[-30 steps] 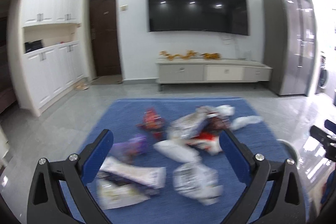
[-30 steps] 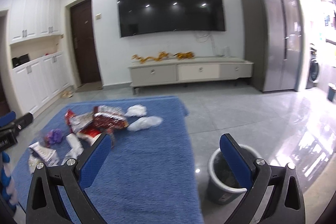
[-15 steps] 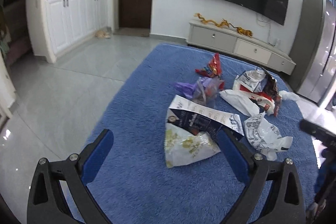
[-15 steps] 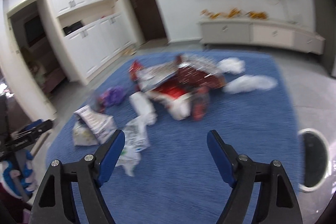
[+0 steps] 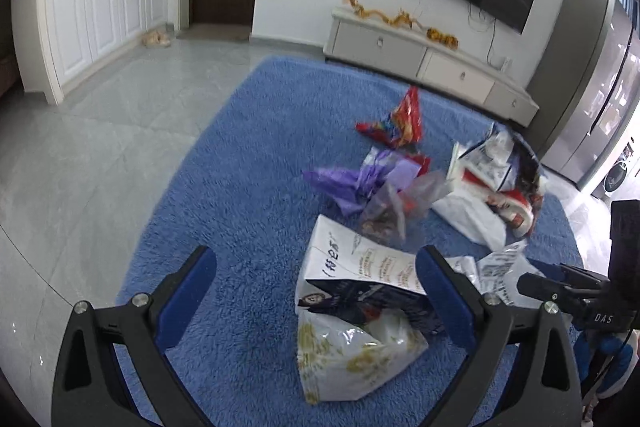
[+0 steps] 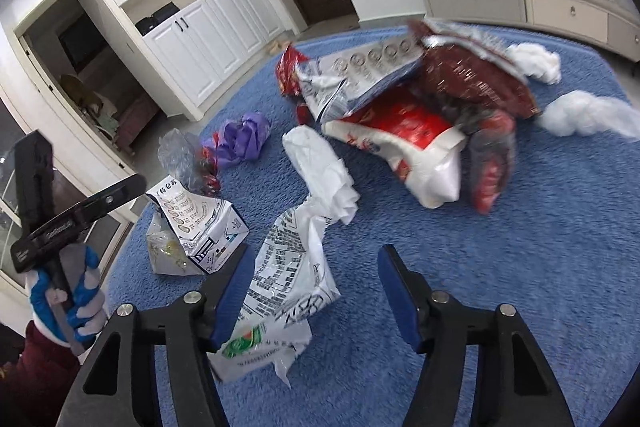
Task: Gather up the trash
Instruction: 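Grasp the white printed wrapper with the right tool while the left tool grasps the yellow-printed packet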
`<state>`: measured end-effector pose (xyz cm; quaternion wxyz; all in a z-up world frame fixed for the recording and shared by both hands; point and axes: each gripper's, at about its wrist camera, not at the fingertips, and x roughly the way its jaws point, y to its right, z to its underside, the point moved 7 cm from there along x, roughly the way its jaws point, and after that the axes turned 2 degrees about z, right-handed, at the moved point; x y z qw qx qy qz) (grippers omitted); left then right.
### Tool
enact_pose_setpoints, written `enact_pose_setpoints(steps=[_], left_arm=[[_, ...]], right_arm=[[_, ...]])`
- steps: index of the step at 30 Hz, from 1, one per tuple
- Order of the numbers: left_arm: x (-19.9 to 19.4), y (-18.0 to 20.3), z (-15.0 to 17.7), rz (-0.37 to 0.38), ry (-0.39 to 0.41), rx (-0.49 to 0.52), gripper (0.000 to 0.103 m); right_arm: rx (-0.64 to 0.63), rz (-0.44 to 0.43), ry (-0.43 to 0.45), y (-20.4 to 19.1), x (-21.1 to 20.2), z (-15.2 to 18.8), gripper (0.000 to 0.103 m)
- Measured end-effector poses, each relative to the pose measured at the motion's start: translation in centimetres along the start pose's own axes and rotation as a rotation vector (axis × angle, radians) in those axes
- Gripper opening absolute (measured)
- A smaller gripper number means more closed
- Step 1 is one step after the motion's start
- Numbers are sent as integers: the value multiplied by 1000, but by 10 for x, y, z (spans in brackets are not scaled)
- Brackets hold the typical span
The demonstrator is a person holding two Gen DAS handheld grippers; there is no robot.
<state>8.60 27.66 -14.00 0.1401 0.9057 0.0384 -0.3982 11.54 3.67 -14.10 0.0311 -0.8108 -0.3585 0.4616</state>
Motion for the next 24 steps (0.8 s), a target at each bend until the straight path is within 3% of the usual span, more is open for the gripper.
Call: enact_pose_setpoints(steps=[2, 6, 8, 9, 10, 13, 17, 24], left_arm=[[8, 0, 3, 12, -33, -6, 99], [19, 6, 14, 59, -89, -14, 80], [20, 12, 17, 74, -91, -1, 73], [18, 15, 18, 84, -86, 7, 64], [17, 18, 17, 95, -86, 11, 63], [13, 23, 15, 103, -57, 18, 51], [5, 21, 6, 105, -27, -14, 17], [-20, 32, -10, 114, 31, -8, 13]], right_arm=[[3, -6, -19, 0, 7, 1, 51], [8, -26, -42, 2, 10, 4, 40], [7, -35, -39, 2, 8, 4, 32], [5, -31, -36, 3, 7, 5, 27], [1, -21, -35, 3, 7, 5, 20], [19, -23, -27, 11, 1, 9, 12], [36, -21, 8, 18, -16, 11, 7], [33, 8, 87, 32, -51, 16, 6]])
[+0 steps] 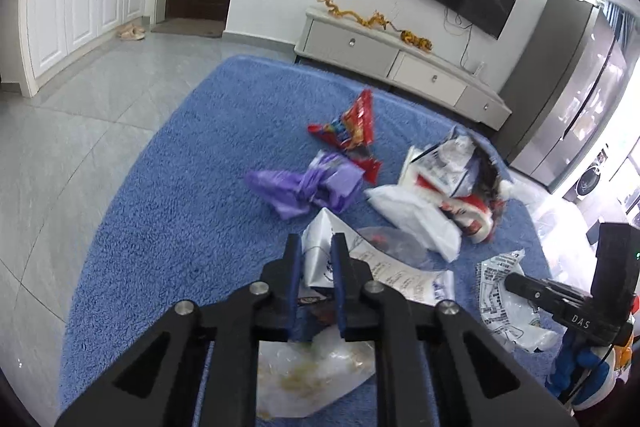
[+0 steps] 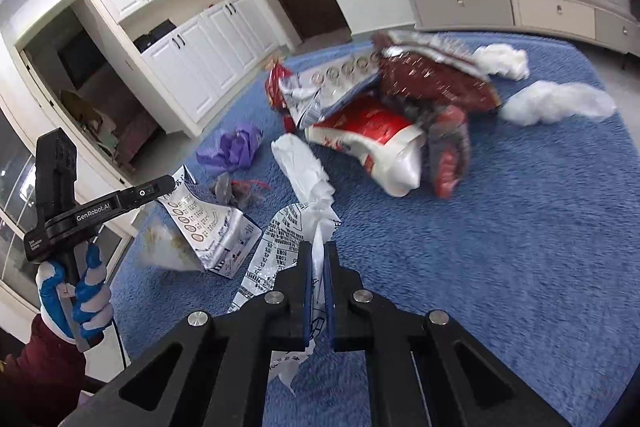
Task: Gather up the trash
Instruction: 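Grasp the white printed wrapper with the right tool while the left tool grasps the yellow-printed packet, then carry both wrappers to the bin and open both tools to drop them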
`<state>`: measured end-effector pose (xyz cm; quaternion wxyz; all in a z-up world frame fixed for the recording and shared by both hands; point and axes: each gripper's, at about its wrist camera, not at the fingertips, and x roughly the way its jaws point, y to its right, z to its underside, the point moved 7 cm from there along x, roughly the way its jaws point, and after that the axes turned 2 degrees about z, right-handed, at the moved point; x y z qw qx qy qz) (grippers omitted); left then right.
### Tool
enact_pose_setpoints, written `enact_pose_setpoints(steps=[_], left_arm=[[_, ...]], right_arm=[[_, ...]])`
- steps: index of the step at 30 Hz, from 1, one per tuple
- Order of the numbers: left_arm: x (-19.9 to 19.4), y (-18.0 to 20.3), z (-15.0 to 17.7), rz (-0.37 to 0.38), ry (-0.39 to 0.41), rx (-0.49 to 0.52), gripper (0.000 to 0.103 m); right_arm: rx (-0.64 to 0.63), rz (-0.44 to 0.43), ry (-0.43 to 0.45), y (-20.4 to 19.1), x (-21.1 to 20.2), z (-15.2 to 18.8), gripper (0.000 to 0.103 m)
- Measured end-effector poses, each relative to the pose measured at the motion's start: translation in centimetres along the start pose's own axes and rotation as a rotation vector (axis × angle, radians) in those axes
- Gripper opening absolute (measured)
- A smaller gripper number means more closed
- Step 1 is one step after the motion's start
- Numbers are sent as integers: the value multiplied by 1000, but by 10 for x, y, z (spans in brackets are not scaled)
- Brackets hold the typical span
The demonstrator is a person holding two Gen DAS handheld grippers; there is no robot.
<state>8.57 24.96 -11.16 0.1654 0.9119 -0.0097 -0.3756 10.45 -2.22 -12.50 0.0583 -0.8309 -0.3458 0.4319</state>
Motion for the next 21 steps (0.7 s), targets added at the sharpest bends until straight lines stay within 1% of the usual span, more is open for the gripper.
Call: enact_pose_setpoints(steps=[1, 2, 3, 5, 8, 9, 11, 13, 14, 15, 16, 17, 18, 21], left_arm=[[-4, 4, -3, 1, 12, 5, 12], [-8, 7, -7, 1, 23, 10, 9], [-14, 10, -12, 5, 36, 16, 0], [-22, 19, -21, 17, 53, 23, 0], [-32, 36, -32, 10, 80, 71, 0], [-33, 41, -35, 6, 75, 89, 0], [-32, 47, -34, 28, 44, 101, 0], [-32, 56, -28, 16, 26, 161, 3], [-31, 59, -23, 13, 9, 196, 7], [-29, 61, -19, 15, -14, 218, 19], [-26, 63, -14, 8, -29, 233, 29], [-24, 62, -10, -6, -34, 247, 49], [-23, 60, -5, -26, -35, 267, 54], [-21, 46, 4, -53, -60, 264, 55]], right_arm=[[2, 2, 11, 1, -4, 1, 5], [5, 2, 22, 2, -8, 1, 5], [9, 4, 37, 2, -13, 1, 5], [22, 5, 70, 7, -26, 1, 5], [42, 11, 118, 14, -44, 0, 5], [51, 13, 133, 19, -50, 0, 5], [64, 18, 151, 20, -58, 0, 5], [75, 21, 162, 26, -66, 3, 5], [81, 20, 166, 29, -69, 6, 5], [87, 17, 167, 29, -69, 4, 5], [93, 14, 167, 30, -70, 5, 5], [101, 11, 165, 28, -69, -2, 5], [112, 7, 164, 31, -69, 1, 5], [136, -3, 164, 33, -70, 2, 5]])
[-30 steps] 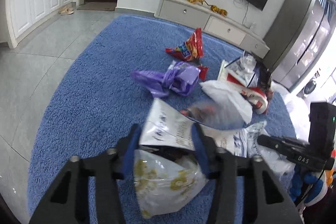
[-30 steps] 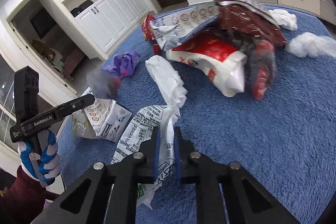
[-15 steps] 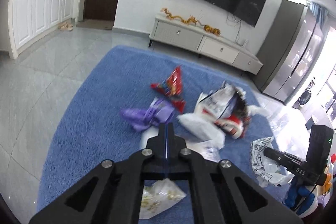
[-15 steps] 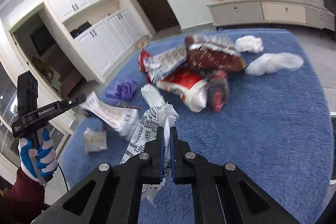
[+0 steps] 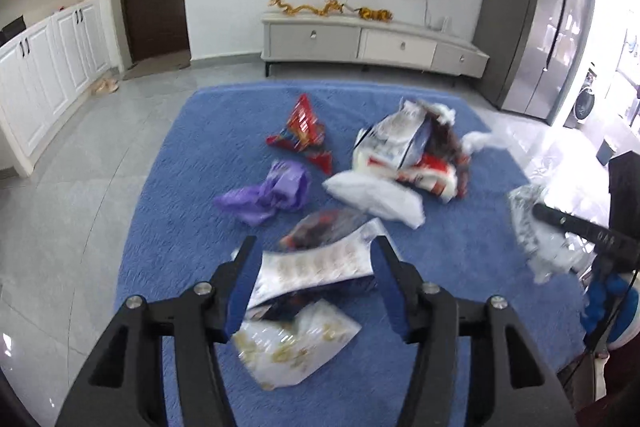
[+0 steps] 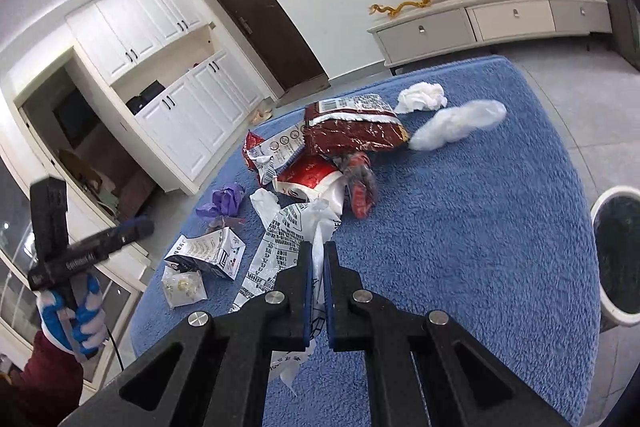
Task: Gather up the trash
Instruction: 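Carry both wrappers to the bin and open both tools to drop them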
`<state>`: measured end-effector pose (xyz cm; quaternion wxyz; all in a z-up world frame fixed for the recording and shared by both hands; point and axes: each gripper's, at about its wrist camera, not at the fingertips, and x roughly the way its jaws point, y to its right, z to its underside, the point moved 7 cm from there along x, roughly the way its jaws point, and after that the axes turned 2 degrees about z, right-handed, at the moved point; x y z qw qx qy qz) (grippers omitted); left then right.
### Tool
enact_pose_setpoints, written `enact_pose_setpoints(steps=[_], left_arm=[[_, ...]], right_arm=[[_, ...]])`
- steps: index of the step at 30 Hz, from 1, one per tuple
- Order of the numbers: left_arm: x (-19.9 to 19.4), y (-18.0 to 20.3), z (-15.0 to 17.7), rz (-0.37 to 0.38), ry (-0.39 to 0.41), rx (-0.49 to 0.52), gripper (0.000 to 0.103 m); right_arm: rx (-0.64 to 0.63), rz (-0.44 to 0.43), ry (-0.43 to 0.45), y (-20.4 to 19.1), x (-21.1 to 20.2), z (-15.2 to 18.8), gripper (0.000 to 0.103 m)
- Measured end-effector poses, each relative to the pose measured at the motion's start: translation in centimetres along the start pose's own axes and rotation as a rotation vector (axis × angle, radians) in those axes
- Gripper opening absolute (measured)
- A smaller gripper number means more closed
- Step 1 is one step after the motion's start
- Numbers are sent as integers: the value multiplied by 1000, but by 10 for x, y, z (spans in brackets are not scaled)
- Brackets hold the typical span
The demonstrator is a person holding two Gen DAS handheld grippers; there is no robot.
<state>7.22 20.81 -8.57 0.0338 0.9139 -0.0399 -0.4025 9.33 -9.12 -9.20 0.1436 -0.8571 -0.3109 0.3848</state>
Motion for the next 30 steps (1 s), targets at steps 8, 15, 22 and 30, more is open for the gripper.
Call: enact_pose_setpoints(steps=[8, 15, 22, 30], left_arm=[[19, -35, 58, -19, -109, -87, 57], [40, -25, 78, 2, -118, -142, 34], [20, -5, 85, 27, -88, -137, 16], [-15, 54, 28, 183, 13, -85, 15]], right_arm=[[13, -2, -14, 2, 3, 5, 5], [-4, 6, -25, -5, 5, 10, 5], [4, 12, -12, -2, -3, 11, 5], [32, 44, 44, 12, -33, 2, 5]])
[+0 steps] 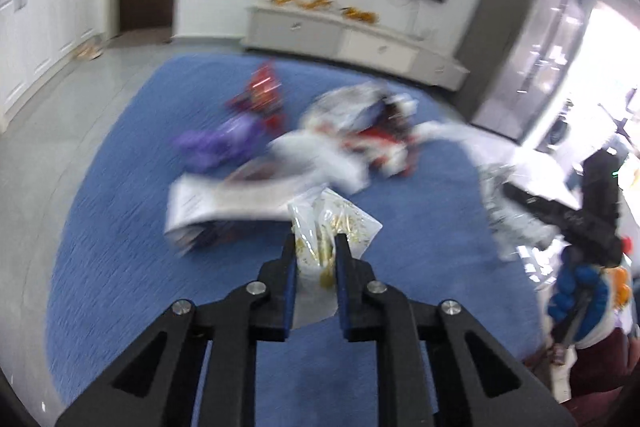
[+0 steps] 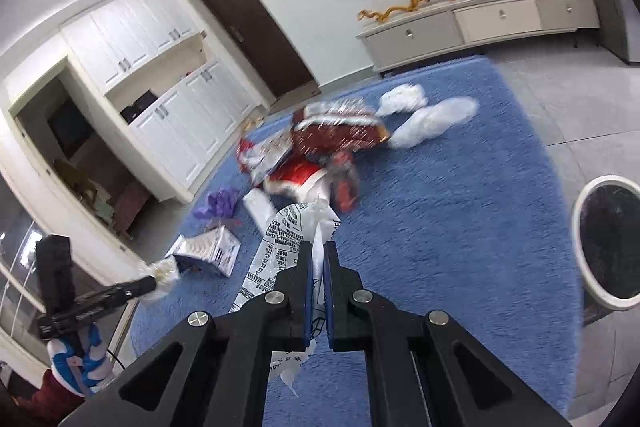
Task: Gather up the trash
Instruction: 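Carry both wrappers to the bin and open both tools to drop them, then move both tools back over the rug toward the remaining trash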
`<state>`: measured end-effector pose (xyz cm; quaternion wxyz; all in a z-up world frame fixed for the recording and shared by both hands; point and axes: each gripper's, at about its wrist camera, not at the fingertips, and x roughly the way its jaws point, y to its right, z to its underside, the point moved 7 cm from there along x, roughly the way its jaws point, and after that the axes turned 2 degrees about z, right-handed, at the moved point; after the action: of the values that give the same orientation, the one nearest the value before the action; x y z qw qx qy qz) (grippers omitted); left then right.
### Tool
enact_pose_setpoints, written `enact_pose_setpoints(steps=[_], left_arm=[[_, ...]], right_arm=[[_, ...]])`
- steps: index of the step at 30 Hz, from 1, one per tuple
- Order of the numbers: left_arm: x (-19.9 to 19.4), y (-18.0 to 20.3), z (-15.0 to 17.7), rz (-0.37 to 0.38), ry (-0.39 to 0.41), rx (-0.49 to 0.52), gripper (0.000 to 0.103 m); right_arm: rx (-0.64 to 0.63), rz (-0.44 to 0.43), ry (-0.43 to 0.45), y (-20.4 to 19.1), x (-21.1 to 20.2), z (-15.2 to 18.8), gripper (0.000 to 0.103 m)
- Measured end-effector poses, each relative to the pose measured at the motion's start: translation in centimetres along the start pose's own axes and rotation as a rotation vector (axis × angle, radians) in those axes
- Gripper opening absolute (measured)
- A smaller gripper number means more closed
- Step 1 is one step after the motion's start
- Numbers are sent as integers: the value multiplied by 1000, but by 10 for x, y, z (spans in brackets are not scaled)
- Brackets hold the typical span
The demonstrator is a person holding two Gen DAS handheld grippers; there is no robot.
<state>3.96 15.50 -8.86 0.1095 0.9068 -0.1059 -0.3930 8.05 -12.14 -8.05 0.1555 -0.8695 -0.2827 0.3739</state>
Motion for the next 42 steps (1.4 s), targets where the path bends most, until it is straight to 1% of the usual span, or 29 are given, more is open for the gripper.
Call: enact_pose_setpoints(steps=[1, 2, 4, 5, 6, 9, 11, 12, 13, 15, 17, 18, 19, 22, 23, 24, 26, 27, 29, 30, 31, 36, 39, 42], left_arm=[[7, 22, -14, 48, 1, 27, 15], [14, 36, -24, 75, -3, 44, 16], [37, 78, -45, 146, -23, 94, 16], [46, 94, -52, 174, -33, 110, 16], [64, 123, -63, 214, -53, 141, 16], [107, 188, -79, 265, -95, 222, 16], [144, 238, -84, 306, -151, 266, 16], [166, 264, -85, 315, -181, 290, 17], [179, 280, -85, 310, -197, 308, 17], [212, 317, -81, 313, -239, 342, 19], [252, 353, -77, 310, -296, 365, 19], [263, 361, -75, 305, -308, 370, 19], [283, 374, -73, 295, -327, 375, 19], [323, 397, -66, 265, -377, 372, 22], [338, 402, -63, 255, -395, 367, 28], [348, 405, -62, 247, -407, 363, 38], [372, 410, -60, 242, -438, 336, 44], [377, 412, -59, 241, -446, 328, 46], [389, 408, -58, 235, -464, 306, 51], [394, 407, -56, 236, -468, 292, 51], [399, 406, -56, 236, -473, 280, 51], [400, 399, -60, 216, -451, 271, 51], [388, 392, -67, 202, -408, 264, 51], [361, 386, -76, 186, -347, 262, 51]], right_arm=[[6, 12, 9, 4, -6, -4, 5], [16, 33, 26, 13, -16, -11, 5], [28, 83, 53, 33, -36, -23, 5], [37, 124, 71, 48, -50, -31, 5], [52, 168, 89, 65, -64, -40, 5], [135, 287, 131, 123, -100, -60, 5], [204, 352, 145, 162, -116, -68, 5], [235, 382, 146, 179, -121, -72, 5], [282, 419, 142, 204, -126, -73, 5], [347, 467, 125, 237, -126, -74, 5], [406, 504, 85, 273, -119, -71, 5], [419, 518, 63, 284, -115, -70, 6], [432, 543, 25, 301, -108, -68, 6], [445, 584, -54, 333, -94, -65, 6], [452, 594, -77, 344, -90, -63, 7], [458, 603, -94, 352, -86, -62, 8], [463, 615, -132, 368, -78, -60, 8], [463, 628, -147, 376, -75, -59, 8], [469, 637, -161, 387, -70, -58, 21], [476, 643, -162, 395, -70, -56, 31], [481, 642, -159, 397, -72, -55, 33], [492, 621, -134, 400, -82, -56, 33], [484, 591, -102, 390, -91, -65, 33], [454, 543, -61, 372, -100, -82, 33]])
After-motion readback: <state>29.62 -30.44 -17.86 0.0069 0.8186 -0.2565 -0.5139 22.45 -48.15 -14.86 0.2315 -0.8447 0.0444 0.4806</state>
